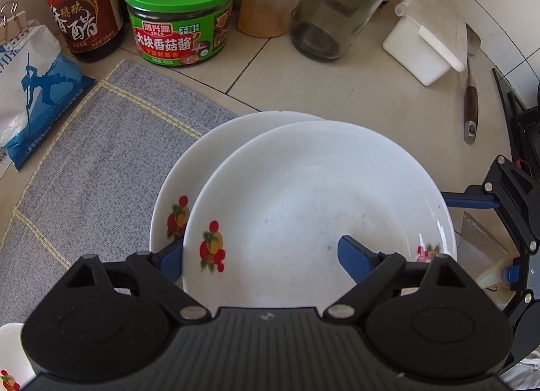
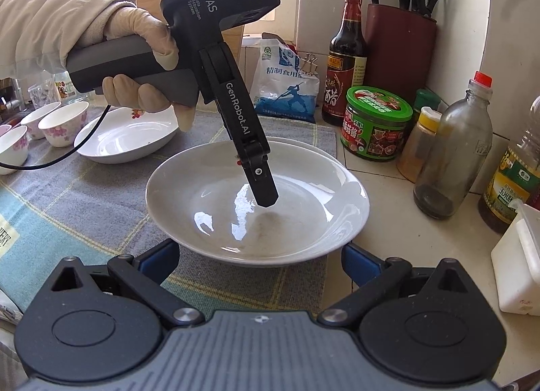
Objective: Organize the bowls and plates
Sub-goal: 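Lower the held plate onto the stained plate and open the left gripper, then withdraw the left gripper from the stacked plates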
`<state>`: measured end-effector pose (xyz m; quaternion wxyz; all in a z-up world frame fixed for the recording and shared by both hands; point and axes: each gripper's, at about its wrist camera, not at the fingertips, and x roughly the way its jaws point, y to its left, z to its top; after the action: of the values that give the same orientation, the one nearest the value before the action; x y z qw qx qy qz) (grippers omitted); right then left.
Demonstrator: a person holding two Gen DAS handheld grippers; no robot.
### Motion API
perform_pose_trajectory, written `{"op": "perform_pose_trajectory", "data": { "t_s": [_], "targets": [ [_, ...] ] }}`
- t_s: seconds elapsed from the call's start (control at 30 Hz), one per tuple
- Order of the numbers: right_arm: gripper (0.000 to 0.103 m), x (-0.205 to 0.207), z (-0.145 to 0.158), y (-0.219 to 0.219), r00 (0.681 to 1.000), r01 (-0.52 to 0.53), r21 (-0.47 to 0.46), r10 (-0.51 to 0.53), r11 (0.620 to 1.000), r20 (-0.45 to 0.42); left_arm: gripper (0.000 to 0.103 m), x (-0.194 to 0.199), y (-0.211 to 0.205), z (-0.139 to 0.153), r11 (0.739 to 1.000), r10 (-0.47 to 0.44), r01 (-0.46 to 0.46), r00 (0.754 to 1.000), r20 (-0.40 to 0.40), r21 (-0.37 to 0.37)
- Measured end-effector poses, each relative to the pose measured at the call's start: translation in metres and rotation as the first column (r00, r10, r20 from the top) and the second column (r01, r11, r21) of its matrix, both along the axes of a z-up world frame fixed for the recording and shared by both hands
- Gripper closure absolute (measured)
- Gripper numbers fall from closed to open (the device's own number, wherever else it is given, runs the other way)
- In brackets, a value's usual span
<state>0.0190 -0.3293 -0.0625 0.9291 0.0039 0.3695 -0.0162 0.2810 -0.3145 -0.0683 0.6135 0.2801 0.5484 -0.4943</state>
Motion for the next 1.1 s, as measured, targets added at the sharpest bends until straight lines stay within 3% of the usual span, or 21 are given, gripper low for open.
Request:
{"op": "perform_pose_trajectory", "data": {
  "t_s": [0.33, 0.5, 0.67, 0.8, 0.97, 1.1],
  "targets": [
    [0.000, 0.005, 0.002, 0.002, 1.000, -0.014, -0.010, 0.014, 1.000, 0.013, 0.011, 0.005, 0.018, 0.016, 0.999, 0.028, -0.027, 0.999, 0.026, -0.035],
    [0.000, 0.011, 0.003, 0.005, 1.000, -0.021, -0.021, 0.021, 1.000, 0.003, 0.011, 0.003, 0.029, 0.023, 0.996, 0.058, -0.053, 0.995, 0.075, -0.065],
    [0.000, 0.009, 0.005, 0.011, 1.000, -0.024, -0.017, 0.024, 1.000, 0.001, 0.010, -0.008, 0.046, 0.032, 0.987, 0.094, -0.079, 0.989, 0.112, -0.137],
    [0.000, 0.007, 0.007, 0.015, 1.000, -0.007, -0.015, 0.007, 1.000, -0.004, 0.010, -0.031, 0.064, 0.039, 0.972, 0.140, -0.097, 0.970, 0.197, -0.214],
    [0.000, 0.005, 0.014, 0.019, 1.000, 0.011, -0.032, -0.011, 0.999, -0.011, 0.010, -0.059, 0.097, 0.045, 0.939, 0.230, -0.156, 0.947, 0.224, -0.307],
    [0.000, 0.005, 0.016, 0.024, 1.000, 0.012, -0.042, -0.013, 0.999, -0.019, 0.010, -0.086, 0.125, 0.043, 0.906, 0.339, -0.221, 0.890, 0.305, -0.360]
  ]
}}
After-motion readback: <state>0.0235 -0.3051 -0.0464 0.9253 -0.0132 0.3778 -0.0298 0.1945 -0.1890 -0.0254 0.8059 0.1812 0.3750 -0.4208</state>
